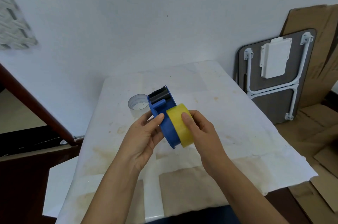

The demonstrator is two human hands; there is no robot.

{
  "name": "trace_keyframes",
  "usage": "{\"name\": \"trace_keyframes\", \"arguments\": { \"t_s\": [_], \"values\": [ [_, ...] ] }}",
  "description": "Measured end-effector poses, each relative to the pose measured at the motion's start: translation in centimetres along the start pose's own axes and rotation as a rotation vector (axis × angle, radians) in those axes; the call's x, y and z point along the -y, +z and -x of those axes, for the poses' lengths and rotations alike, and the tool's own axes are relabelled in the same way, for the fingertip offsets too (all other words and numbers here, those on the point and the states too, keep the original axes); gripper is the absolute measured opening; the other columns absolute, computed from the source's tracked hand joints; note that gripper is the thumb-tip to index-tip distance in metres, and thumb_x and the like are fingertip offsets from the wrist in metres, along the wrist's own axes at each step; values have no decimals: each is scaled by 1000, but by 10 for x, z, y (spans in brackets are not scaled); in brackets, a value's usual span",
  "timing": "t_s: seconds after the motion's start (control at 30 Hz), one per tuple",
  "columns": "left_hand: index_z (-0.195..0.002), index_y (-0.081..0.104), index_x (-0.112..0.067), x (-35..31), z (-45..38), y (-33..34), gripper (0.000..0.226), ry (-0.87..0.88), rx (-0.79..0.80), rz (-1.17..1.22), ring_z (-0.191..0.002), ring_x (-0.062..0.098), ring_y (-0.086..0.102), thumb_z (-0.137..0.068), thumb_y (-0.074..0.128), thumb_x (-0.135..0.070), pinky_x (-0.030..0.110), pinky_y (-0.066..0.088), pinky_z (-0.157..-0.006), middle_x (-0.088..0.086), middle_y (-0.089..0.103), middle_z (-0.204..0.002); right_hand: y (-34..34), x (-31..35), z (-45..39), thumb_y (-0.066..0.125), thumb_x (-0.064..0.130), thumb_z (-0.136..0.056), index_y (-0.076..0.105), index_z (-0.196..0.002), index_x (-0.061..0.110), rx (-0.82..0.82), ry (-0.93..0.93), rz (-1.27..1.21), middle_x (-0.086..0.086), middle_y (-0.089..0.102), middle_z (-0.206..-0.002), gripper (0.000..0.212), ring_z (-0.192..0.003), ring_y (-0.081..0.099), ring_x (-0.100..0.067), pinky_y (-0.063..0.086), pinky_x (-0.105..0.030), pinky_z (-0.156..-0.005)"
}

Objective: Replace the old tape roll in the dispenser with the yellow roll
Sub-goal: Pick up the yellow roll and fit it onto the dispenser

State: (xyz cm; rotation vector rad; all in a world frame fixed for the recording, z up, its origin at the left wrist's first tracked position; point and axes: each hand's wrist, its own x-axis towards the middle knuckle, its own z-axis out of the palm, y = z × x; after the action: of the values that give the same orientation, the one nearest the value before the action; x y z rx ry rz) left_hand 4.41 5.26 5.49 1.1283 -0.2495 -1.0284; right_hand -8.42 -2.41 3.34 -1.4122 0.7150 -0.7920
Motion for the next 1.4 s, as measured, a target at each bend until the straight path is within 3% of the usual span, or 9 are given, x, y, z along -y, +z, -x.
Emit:
{"name": "trace_keyframes", "arguments": {
  "t_s": [0.1, 0.27, 0.37, 0.57, 0.8, 0.97, 1.1, 1.2, 1.4],
  "values": [
    [-128, 62, -7, 0, 2, 0, 35, 12, -20, 48, -88, 17, 77, -92, 62, -6, 27, 63, -68, 7, 80, -102, -2, -1, 2, 41, 41, -100, 66, -104, 27, 43, -17, -31, 13, 68, -100, 28, -92, 61, 1, 50, -12, -75],
    [-126, 64, -11, 3, 1, -1, 34, 46, -58, 22, -86, 13, 77, -93, 64, -16, 24, 62, -67, 4, 80, -101, -3, -2, 0, 52, 44, -90, 66, -113, 27, 120, 44, -41, 1, 69, -114, 31, -111, 62, -21, 51, -45, -96],
    [-126, 61, -10, 4, 1, -1, 39, 34, -73, -20, -87, 15, 75, -91, 67, -24, 25, 62, -69, 5, 80, -97, -3, -2, -1, 59, 42, -87, 67, -113, 21, 116, 73, -82, -6, 71, -113, 34, -110, 64, -29, 50, -52, -98],
    [-120, 67, -10, -6, 6, -15, 31, 41, 79, -337, -106, 22, 72, -97, 56, -27, 32, 56, -89, 6, 77, -113, -11, -7, -4, 66, 13, -89, 59, -120, 17, 75, 130, -264, -4, 73, -90, 33, -90, 64, -23, 52, -44, -85],
    [-112, 69, -7, 0, 7, -14, 30, 41, 14, -404, -92, 21, 76, -90, 65, -27, 27, 61, -79, 12, 78, -104, -12, -12, 0, 67, 2, -86, 56, -115, 13, 137, 116, -152, -5, 72, -103, 33, -86, 69, -8, 57, -23, -75],
    [-102, 73, -6, 4, 6, -14, 24, -12, 29, -321, -86, 19, 75, -91, 63, -25, 31, 60, -79, 8, 80, -96, -14, -9, -1, 68, 5, -86, 56, -116, 16, 186, 111, -103, -6, 77, -100, 34, -90, 71, -13, 57, -25, -77],
    [-107, 72, -4, 8, 6, -17, 24, -12, 54, -273, -93, 23, 74, -89, 64, -18, 33, 60, -84, 12, 79, -103, -13, -5, -4, 61, 32, -92, 61, -115, 21, 125, 154, -60, -6, 77, -98, 26, -95, 72, -16, 57, -28, -87],
    [-113, 69, -3, 12, 9, -19, 26, 13, 117, -276, -97, 22, 75, -89, 64, -7, 28, 61, -83, 13, 77, -108, -11, -5, -8, 56, 43, -92, 64, -113, 14, 84, 251, -91, -10, 76, -102, 37, -94, 74, -20, 58, -32, -88],
    [-118, 65, -8, 17, 9, -26, 44, 50, 194, -393, -106, 23, 70, -81, 65, 14, 27, 58, -86, 10, 75, -114, -11, -4, -6, 66, 29, -89, 66, -111, 9, 109, 255, -109, -7, 76, -102, 30, -94, 73, -20, 58, -33, -87]
  ]
}}
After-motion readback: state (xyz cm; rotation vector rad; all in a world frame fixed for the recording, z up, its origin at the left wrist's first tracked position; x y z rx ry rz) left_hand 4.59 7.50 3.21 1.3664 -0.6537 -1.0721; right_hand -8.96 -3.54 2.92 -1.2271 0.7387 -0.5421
